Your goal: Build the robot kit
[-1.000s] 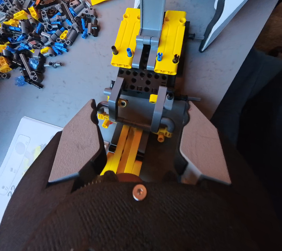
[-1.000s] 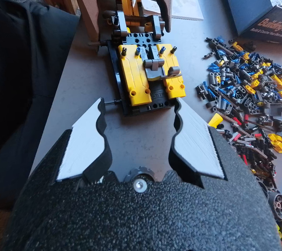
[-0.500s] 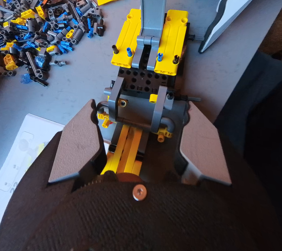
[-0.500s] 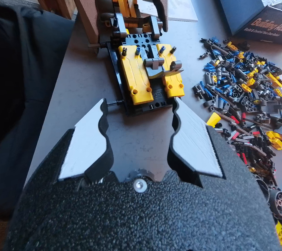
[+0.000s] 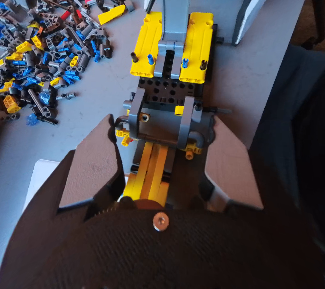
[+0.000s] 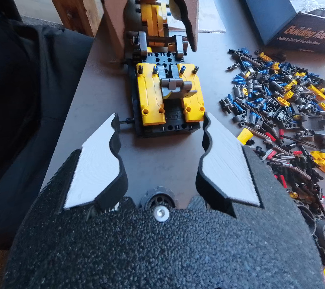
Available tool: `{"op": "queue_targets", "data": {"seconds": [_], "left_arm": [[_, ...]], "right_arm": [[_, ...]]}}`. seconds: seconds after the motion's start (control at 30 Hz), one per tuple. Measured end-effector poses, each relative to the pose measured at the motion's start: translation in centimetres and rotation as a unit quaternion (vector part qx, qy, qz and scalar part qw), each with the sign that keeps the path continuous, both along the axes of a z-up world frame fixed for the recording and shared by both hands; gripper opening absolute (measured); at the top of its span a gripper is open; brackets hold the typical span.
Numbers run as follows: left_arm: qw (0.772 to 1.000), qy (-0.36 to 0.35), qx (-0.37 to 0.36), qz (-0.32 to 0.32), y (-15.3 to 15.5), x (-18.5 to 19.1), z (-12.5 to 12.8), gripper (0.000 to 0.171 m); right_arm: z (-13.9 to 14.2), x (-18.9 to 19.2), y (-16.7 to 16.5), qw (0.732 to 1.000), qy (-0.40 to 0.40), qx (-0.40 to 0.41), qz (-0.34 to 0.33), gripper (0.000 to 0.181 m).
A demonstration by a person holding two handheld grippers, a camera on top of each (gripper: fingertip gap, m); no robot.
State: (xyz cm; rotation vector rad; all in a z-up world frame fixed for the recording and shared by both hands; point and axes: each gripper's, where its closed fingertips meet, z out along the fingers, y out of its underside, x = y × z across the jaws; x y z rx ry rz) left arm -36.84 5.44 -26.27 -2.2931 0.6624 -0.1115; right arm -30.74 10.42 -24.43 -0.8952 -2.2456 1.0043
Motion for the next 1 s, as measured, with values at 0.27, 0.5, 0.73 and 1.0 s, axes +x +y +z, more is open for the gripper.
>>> {"op": "queue_targets", "data": {"seconds": [0.27, 0.5, 0.73, 1.0], "left_arm": [[1.000, 0.010, -0.005, -0.018, -0.5, -0.4, 0.1, 0.097], [0.999, -0.022, -0.007, 0.022, -1.7, -0.9, 0.4, 0.097], [0.999, -0.048, -0.016, -0.008, -1.9, 0.1, -0.4, 0.100], [0.978, -0.203, 0.041, -0.023, -3.2, -0.8, 3.4, 0.091]], "right_arm": [[0.6, 0.7, 0.5, 0.999, -0.012, -0.038, -0.002, 0.095], [0.7, 1.5, 1.5, 0.995, -0.054, -0.089, -0.004, 0.077], [0.3, 1.5, 0.4, 0.996, -0.057, -0.074, 0.018, 0.083], [4.4, 1.1, 2.2, 0.988, 0.038, -0.148, 0.006, 0.076]]}}
